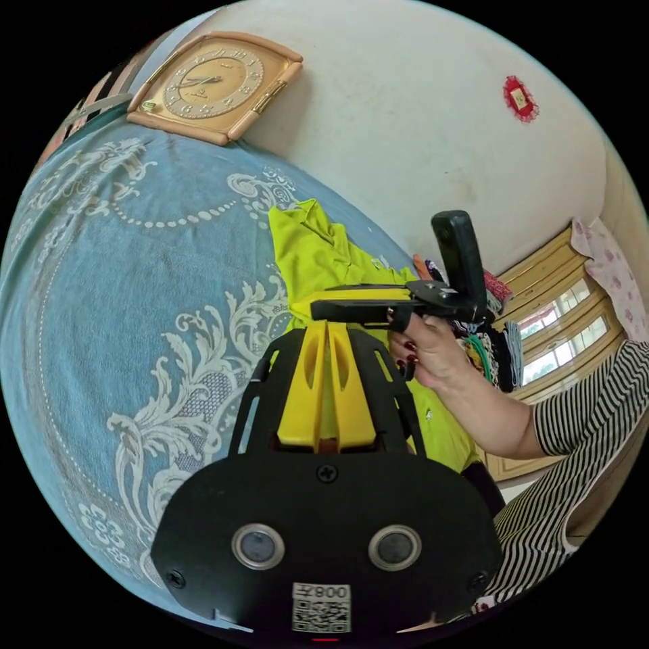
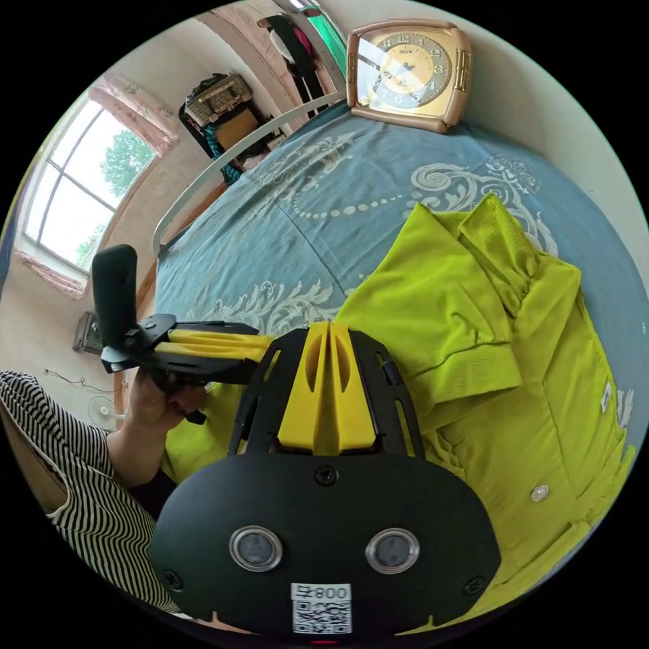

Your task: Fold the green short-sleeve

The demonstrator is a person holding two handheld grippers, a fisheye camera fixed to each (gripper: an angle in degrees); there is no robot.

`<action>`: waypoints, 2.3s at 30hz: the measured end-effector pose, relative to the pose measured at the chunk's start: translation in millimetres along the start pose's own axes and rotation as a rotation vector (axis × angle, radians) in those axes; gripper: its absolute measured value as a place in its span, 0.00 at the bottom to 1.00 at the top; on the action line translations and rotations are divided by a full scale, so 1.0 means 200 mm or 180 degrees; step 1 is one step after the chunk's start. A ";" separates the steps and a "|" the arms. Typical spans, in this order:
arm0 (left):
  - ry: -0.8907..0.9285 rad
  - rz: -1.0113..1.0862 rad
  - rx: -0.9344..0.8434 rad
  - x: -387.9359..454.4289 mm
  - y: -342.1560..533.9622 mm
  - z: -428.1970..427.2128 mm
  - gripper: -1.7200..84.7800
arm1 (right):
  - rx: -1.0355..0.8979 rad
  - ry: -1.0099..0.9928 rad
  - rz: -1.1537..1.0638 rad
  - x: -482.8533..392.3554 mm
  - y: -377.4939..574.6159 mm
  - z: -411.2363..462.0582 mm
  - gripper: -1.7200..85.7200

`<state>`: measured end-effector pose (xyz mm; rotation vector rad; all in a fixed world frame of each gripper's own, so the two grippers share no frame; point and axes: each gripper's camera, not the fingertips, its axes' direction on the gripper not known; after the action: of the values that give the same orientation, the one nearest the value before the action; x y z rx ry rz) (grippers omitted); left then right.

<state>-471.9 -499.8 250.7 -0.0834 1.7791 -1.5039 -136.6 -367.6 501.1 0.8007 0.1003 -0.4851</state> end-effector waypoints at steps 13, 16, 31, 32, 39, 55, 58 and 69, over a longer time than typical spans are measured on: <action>-0.0093 -0.0210 -0.0056 0.01 0.11 -0.18 0.02 | 0.0216 0.0487 0.0235 0.11 0.13 -0.21 0.02; -0.0054 -0.0239 -0.0039 0.02 0.14 -0.24 0.02 | 0.0185 0.0509 0.0231 0.11 0.15 -0.19 0.02; 0.0578 -0.0071 0.0266 0.15 0.38 -0.66 0.02 | 0.0092 0.0047 0.1040 -0.14 1.28 -0.76 0.02; 0.0533 -0.0130 0.0262 0.17 0.41 -0.71 0.02 | 0.0007 0.0001 0.1156 -0.17 1.41 -0.79 0.02; 0.0531 -0.0453 0.0099 0.26 0.67 -1.10 0.02 | -0.0469 0.0469 0.1571 -0.37 2.01 -0.97 0.02; 0.0474 -0.1096 -0.0132 0.63 1.34 -1.60 0.08 | -0.0396 0.1118 0.1773 -0.72 2.79 -0.96 0.02; 0.0192 -0.1234 -0.0233 0.62 1.39 -1.68 0.10 | -0.0417 0.0774 0.1859 -0.72 2.90 -1.04 0.02; -0.0076 -0.1642 -0.0741 0.53 1.53 -1.74 0.15 | 0.0448 0.0526 0.2746 -0.75 3.83 -1.53 0.06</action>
<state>-623.3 -183.5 -70.6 -0.7211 2.0021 -1.6176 107.5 362.0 837.0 0.9358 -0.1297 0.3940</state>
